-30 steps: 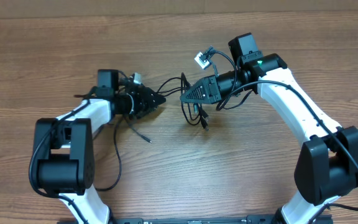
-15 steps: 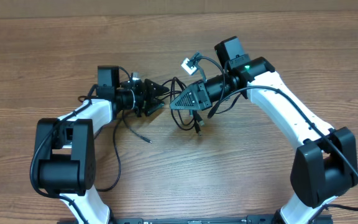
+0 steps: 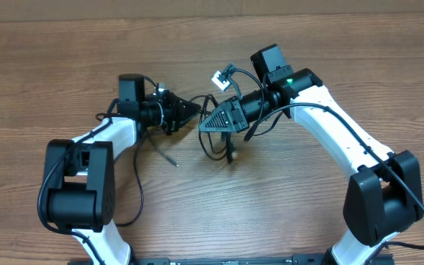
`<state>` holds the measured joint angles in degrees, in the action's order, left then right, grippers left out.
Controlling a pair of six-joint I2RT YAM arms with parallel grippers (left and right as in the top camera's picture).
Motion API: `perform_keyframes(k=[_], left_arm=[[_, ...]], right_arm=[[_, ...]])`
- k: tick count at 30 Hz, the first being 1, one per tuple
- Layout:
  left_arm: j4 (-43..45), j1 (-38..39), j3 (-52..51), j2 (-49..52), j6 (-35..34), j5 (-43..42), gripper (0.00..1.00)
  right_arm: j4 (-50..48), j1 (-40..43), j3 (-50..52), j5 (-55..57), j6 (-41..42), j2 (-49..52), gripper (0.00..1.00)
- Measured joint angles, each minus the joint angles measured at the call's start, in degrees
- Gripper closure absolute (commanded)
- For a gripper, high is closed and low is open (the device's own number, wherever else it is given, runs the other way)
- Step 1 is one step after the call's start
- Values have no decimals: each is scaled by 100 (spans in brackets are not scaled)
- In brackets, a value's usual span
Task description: Untangle cables
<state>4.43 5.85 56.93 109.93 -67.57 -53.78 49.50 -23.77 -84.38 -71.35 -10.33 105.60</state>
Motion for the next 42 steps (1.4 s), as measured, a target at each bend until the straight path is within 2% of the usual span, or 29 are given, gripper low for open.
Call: perform_keyframes(k=[3, 5, 8, 10, 13, 15, 20, 31, 38, 42], left_arm=[[4, 267, 0, 0, -20, 229, 39], [55, 409, -2, 0, -11, 363, 34], [149, 544, -2, 0, -28, 483, 42], [151, 553, -2, 0, -50, 535, 57], [129, 553, -2, 0, -37, 599, 85], [127, 553, -2, 0, 76, 623, 96], [57, 553, -2, -2, 839, 715, 96], [-1088, 216, 0, -42, 2750, 866, 96], [-1340, -35, 0, -42, 3484, 852, 96], [-1346, -48, 0, -44, 3657, 817, 96]], right_arm=[[0, 0, 0, 2, 0, 0, 96], [2, 0, 0, 2, -2, 0, 96], [2, 0, 0, 2, -2, 0, 96], [0, 0, 0, 0, -2, 0, 96], [0, 0, 0, 2, -2, 0, 96], [0, 0, 0, 0, 0, 0, 96], [-13, 0, 0, -11, 2, 0, 96], [-160, 212, 0, 118, 9, -72, 96], [-199, 531, 0, 981, 22, -911, 96], [-199, 566, 0, 1912, 105, -1545, 96]])
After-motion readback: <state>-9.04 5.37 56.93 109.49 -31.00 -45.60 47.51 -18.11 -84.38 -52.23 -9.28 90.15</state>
